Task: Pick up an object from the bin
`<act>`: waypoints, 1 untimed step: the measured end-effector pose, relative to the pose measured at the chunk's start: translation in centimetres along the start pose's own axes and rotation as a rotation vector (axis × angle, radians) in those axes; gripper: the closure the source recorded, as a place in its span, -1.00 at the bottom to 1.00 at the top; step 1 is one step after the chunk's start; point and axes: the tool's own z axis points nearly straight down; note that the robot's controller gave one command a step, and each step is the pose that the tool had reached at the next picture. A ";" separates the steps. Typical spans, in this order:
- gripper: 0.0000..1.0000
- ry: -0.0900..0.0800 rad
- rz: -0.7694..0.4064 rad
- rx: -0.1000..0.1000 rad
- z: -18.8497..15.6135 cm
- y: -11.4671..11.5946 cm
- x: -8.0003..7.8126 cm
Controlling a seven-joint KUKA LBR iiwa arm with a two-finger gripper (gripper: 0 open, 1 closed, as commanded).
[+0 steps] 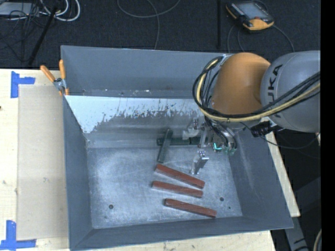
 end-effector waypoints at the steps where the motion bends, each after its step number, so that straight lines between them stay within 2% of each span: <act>1: -1.00 -0.008 0.000 0.000 -0.5 0.0 -0.2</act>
Offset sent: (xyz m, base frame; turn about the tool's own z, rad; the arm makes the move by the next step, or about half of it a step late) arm -0.0461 0.0433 -0.0854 0.3269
